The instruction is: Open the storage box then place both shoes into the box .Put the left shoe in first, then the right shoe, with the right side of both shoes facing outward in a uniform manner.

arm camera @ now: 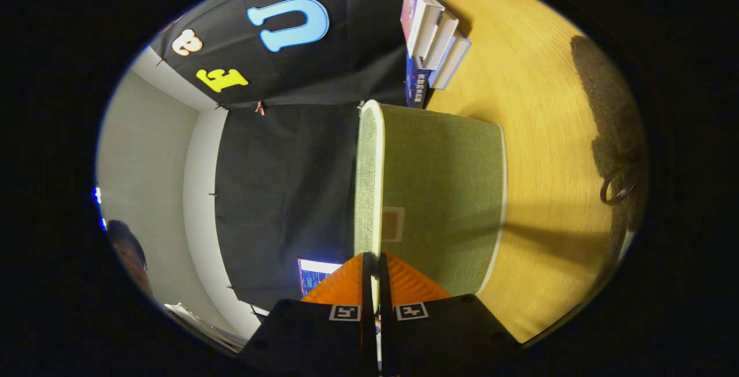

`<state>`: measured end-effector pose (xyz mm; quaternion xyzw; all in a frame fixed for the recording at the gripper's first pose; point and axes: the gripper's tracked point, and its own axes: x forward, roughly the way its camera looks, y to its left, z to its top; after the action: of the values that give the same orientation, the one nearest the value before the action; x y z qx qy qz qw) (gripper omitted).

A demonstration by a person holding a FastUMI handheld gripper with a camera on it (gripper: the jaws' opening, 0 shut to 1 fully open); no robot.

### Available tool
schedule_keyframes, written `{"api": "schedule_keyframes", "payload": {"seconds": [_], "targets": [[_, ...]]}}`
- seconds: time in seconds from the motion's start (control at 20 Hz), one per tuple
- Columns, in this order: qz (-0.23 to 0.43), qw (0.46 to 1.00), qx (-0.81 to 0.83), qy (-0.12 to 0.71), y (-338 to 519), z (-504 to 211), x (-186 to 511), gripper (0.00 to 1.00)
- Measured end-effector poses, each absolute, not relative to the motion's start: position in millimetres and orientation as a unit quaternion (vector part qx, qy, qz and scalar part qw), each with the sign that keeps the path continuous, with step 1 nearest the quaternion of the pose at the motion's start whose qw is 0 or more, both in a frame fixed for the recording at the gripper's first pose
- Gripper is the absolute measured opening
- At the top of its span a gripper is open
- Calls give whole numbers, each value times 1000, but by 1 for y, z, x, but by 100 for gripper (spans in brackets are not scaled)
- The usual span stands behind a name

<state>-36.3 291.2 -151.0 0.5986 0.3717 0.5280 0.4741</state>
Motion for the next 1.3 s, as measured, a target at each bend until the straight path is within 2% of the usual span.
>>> {"api": "schedule_keyframes", "payload": {"seconds": [0.7,1.3], "targets": [[521,511,619,291,288,-32,-29,8],[553,529,581,276,380,57,-23,8]]}}
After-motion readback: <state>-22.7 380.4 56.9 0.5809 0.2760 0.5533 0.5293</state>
